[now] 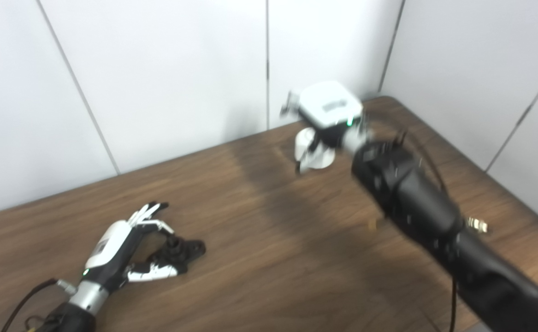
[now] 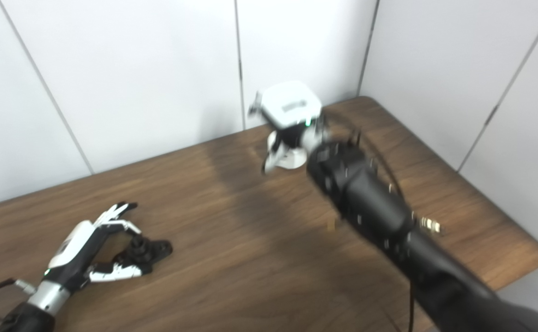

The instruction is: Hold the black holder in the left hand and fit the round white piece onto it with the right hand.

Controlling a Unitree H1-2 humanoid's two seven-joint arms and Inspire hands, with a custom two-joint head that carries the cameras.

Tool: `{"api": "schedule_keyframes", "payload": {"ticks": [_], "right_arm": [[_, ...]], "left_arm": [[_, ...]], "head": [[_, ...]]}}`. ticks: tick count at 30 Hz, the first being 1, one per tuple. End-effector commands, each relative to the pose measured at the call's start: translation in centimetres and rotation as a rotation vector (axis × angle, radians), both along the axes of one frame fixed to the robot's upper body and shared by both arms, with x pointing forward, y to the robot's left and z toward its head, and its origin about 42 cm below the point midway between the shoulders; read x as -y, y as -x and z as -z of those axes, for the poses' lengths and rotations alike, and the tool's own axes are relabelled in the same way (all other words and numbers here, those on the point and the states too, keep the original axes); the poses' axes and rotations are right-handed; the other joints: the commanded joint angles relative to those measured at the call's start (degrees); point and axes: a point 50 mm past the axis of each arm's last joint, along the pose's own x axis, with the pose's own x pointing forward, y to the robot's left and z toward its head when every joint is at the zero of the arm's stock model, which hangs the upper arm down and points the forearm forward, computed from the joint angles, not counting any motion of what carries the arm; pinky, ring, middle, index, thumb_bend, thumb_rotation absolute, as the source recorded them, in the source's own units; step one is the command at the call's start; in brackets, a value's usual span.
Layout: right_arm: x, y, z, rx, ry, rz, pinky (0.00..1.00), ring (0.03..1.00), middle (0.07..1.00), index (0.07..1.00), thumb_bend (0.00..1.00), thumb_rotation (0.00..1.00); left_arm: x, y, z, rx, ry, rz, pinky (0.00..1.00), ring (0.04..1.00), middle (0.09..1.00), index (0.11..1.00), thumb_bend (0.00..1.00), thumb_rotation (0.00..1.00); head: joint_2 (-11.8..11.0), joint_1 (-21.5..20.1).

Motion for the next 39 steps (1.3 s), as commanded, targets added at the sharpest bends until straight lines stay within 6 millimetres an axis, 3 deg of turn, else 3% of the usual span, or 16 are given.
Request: {"api": "schedule_keyframes", "payload": {"ticks": [1, 6, 17, 28, 34, 37, 39], "right_arm": [[1.0, 0.0, -1.5, -0.011, -0.073, 0.02, 0.81, 0.951, 0.965, 0.819, 0.87, 0.32], [3.5, -0.8, -2.2, -0.056, -0.177, 0.008, 0.77, 0.951, 0.995, 0.824, 0.88, 0.37], [4.8, -2.1, -2.6, -0.08, -0.17, 0.078, 0.88, 0.99, 1.0, 0.883, 0.92, 0.39], [3.6, -3.8, -1.3, -0.207, -0.177, 0.211, 0.9, 1.0, 1.0, 0.851, 0.99, 0.48], [3.4, -5.1, -0.1, -0.211, -0.213, 0.26, 0.99, 1.0, 1.0, 0.826, 0.98, 0.51], [3.3, -5.7, 0.4, -0.211, -0.209, 0.28, 1.0, 1.0, 1.0, 0.825, 0.97, 0.59], [3.3, -6.1, 0.8, -0.208, -0.203, 0.292, 0.99, 1.0, 1.0, 0.805, 0.97, 0.69]], "left_arm": [[-3.3, 3.2, 5.7, -0.179, -0.195, 0.003, 1.0, 1.0, 0.945, 0.481, 0.52, 0.05], [-3.7, 3.3, 5.7, -0.183, -0.204, 0.0, 1.0, 1.0, 0.947, 0.481, 0.52, 0.06], [-4.5, 3.5, 5.8, -0.185, -0.185, -0.014, 1.0, 1.0, 0.936, 0.482, 0.52, 0.05], [-4.6, 3.5, 5.8, -0.185, -0.178, -0.013, 1.0, 1.0, 0.938, 0.482, 0.52, 0.05], [-4.5, 3.6, 5.9, -0.182, -0.182, -0.008, 1.0, 1.0, 0.936, 0.482, 0.52, 0.05], [-4.4, 3.7, 5.9, -0.184, -0.179, -0.006, 1.0, 1.0, 0.935, 0.482, 0.52, 0.05], [-4.4, 3.7, 5.9, -0.184, -0.177, -0.004, 1.0, 1.0, 0.937, 0.482, 0.52, 0.05]], "head": [[-0.1, -0.2], [-0.9, -0.6], [-1.1, -0.7], [-0.7, -0.4], [-0.4, -0.3], [-0.3, -0.1], [-0.3, 0.0]]}}
